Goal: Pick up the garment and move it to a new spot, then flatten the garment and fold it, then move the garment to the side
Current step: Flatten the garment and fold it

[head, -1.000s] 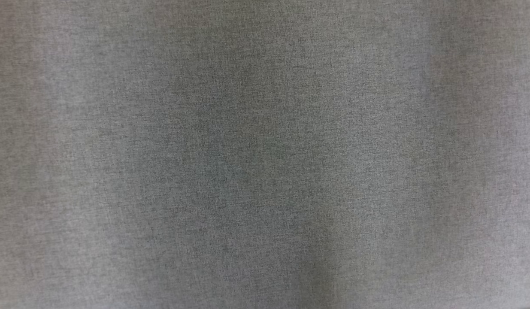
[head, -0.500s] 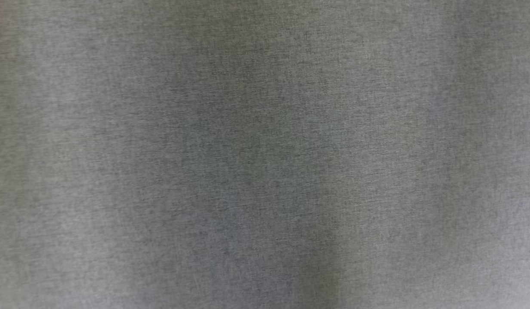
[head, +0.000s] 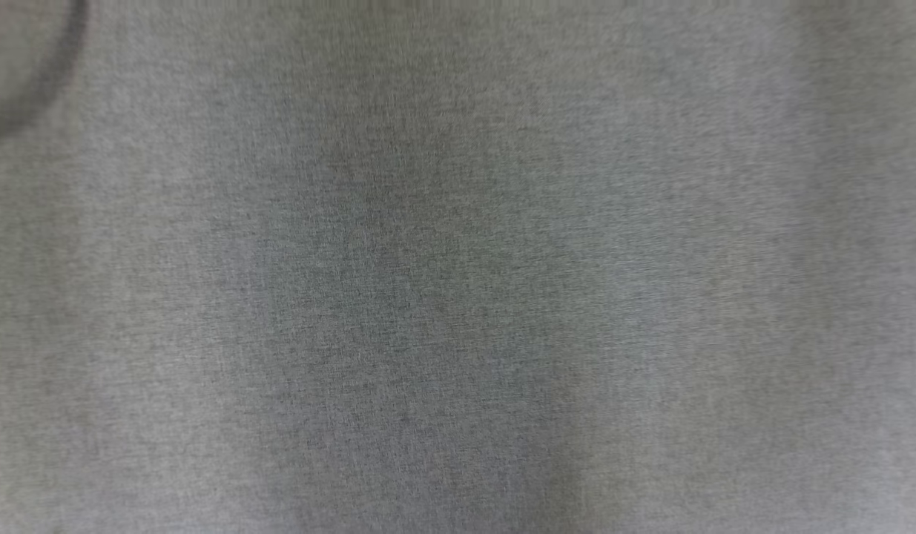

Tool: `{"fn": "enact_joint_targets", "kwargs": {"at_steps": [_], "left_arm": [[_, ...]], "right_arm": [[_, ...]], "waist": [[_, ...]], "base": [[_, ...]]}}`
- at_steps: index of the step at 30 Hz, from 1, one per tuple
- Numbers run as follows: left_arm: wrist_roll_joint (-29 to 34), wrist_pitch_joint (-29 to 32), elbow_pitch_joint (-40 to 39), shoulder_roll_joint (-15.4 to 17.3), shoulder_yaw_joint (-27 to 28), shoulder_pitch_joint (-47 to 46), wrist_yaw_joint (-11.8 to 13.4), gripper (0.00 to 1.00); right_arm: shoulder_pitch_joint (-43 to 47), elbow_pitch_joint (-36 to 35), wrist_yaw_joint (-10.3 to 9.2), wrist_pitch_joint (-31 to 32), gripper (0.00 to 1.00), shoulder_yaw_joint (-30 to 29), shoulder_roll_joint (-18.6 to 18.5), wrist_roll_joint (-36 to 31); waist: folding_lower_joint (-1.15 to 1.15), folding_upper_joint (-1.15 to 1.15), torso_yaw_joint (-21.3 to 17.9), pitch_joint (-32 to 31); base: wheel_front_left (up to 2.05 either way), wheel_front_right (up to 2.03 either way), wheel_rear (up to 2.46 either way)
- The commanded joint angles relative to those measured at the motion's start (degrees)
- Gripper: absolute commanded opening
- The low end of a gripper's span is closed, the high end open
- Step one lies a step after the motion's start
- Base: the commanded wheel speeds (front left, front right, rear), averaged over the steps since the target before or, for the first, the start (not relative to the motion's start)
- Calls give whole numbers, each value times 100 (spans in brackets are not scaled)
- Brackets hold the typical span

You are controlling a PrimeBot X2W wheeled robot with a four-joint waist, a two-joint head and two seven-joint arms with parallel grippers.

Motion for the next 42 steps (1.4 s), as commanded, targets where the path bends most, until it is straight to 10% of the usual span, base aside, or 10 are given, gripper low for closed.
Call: {"fn": "enact_joint_targets", "kwargs": {"at_steps": [1,12,22,42], "left_arm": [[-100,-49,-249,88,102,501,92,0],[-362,-56,-2507,580,648,3616,1011,0],[-312,-57,-4299,712,1303,6772,1831,0],[378,-58,-4075,-167,1827,9764,1418,0]], "right_arm": [[498,-234,2,-78,0,-57,-81,117],[3548,-1892,2,-79,0,-717,-274,228],[7022,-3546,2,502,0,-2022,301,-32],[10456,-4693,2,1404,0,-3230,1675,-621]], "waist": [[0,0,-57,-364],[0,0,-200,-1134],[0,0,-244,-1744],[0,0,-100,-2388]], "base": [[0,0,0],[0,0,0],[0,0,0],[0,0,0]]}}
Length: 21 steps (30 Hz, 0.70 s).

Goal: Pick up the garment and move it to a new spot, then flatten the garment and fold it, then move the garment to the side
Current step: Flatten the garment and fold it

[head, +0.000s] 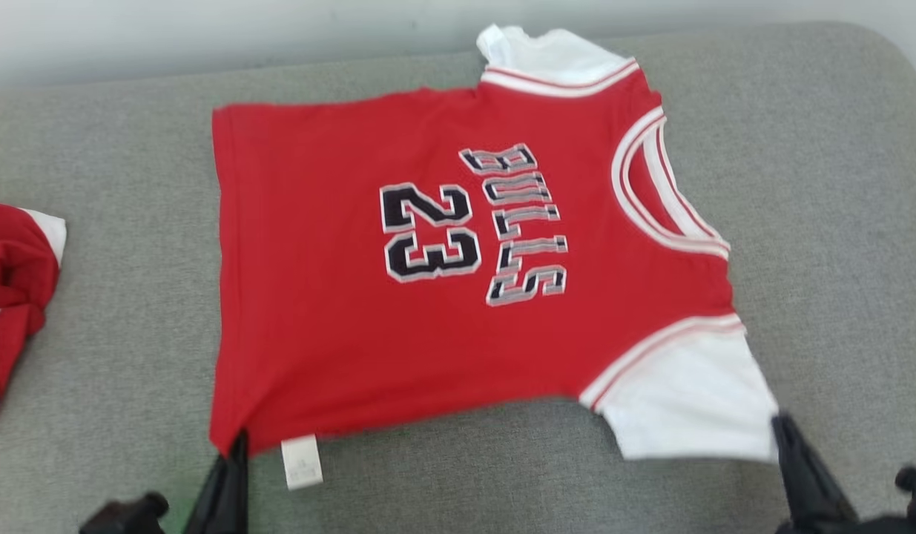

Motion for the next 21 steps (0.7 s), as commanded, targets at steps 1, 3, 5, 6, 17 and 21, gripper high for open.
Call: {"fn": "enact_joint_targets", "kwargs": {"at_steps": [1,3,5,6,17,21], "left_arm": [[109,-18,54,-24,58,143,-51,0],[154,-17,122,-107,130,258,-109,0],[213,-18,180,-172,227,384,-143,0],[229,-17,199,-205,263,448,-170,0],[482,-18,408,-434,406,610,-369,0],[598,-18,366,-490,464,455,-418,0]], "right_arm": [[151,-11,2,30,0,-47,18,-27],[337,-7,2,54,0,-125,20,-75],[523,4,1,116,0,-165,17,-110],[599,-19,1,162,0,-179,27,-127],[768,-77,1,328,0,-125,179,-171],[547,-152,1,252,0,-76,136,-157]], "waist": [[0,0,57,-81],[0,0,83,-143],[0,0,96,-198],[0,0,101,-222],[0,0,172,-372],[0,0,198,-400]], "base": [[0,0,0],[0,0,0],[0,0,0],[0,0,0],[0,0,0],[0,0,0]]}}
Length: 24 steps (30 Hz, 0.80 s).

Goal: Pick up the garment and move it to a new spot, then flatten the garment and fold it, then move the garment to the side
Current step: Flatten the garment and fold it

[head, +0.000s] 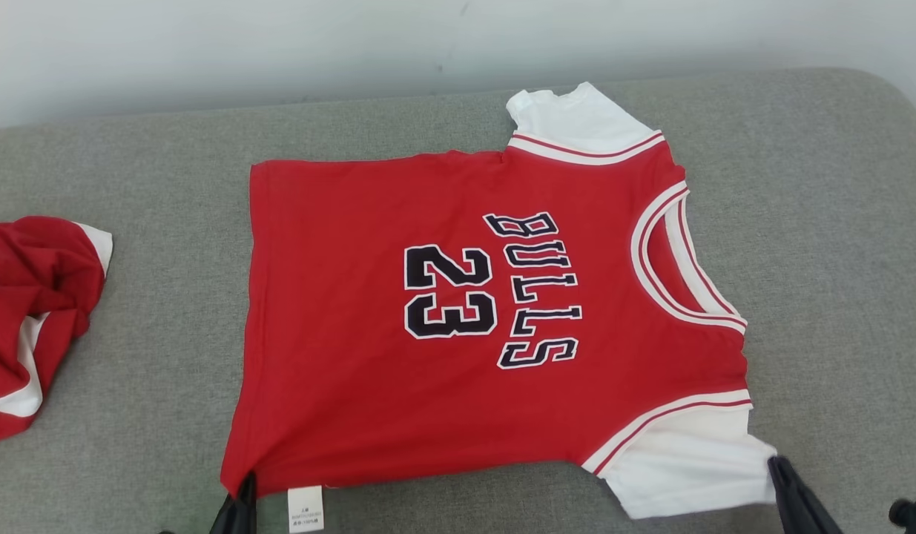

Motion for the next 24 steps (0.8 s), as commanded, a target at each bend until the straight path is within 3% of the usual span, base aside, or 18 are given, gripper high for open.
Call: {"fn": "enact_joint_targets", "kwargs": {"at_steps": [1,12,24], "left_arm": [[68,-18,-39,-11,37,-94,-3,0],[238,194,-245,128,-32,-600,-68,0],[254,639,436,110,-201,-1848,-305,0]], "right_arm": [[-137,-53,0,-44,0,7,-28,42],[-1320,77,0,113,0,103,-371,251],[-3399,1811,0,190,0,516,-693,261]], "waist": [[0,0,4,-15],[0,0,33,-99],[0,0,47,298]], "base": [[0,0,0],[0,0,0],[0,0,0]]}}
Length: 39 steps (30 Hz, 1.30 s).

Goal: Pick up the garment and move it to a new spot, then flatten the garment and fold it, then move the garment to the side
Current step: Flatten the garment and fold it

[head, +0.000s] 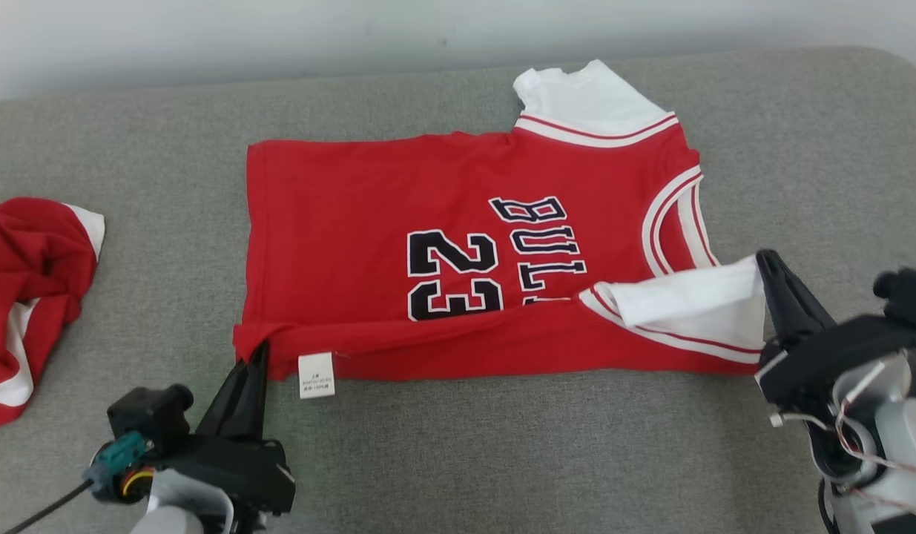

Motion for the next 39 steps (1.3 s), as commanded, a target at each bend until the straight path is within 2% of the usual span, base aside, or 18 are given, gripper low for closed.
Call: {"fn": "enact_joint_targets", "kwargs": {"at_steps": [1,7,8,9,16,23,29,35,39], "left_arm": [[11,31,117,-40,-16,-195,-45,0],[127,15,565,-57,-108,-706,-111,0],[144,-18,630,-71,-113,-753,-118,60],[162,-47,684,-79,-116,-802,-120,100],[251,-297,952,-118,-137,-812,-112,100],[209,-475,1106,-169,-117,-285,-44,100],[159,-521,1179,-155,-95,-173,-24,100],[191,-444,1349,-89,-116,-425,-72,100],[187,-399,1580,-193,-190,-594,-100,100]], "right_arm": [[-272,246,0,-42,0,87,-53,9],[-1098,1184,0,-327,0,414,-88,-68],[-1208,1286,0,-438,85,509,-123,-122],[-1275,1401,0,-513,100,615,-163,-181],[-1351,1906,0,-1068,100,1114,-432,-434],[-825,2143,0,-1465,100,1464,-616,-387],[-363,2107,0,-1508,100,1651,-528,-290],[-536,2278,0,-1522,100,1711,-423,-356],[-695,2534,0,-1487,100,1761,-311,-391]], "waist": [[-1,-1,8,123],[-1,-1,6,252],[-1,-1,6,260],[-1,-1,10,263],[-1,-1,19,155],[-1,-1,-18,-94],[-1,-1,-87,-76],[-1,-1,-143,35],[-1,-1,-148,79]], "base": [[0,0,0],[0,0,0],[0,0,0],[0,0,0],[0,0,0],[0,0,0],[0,0,0],[0,0,0],[0,0,0]]}}
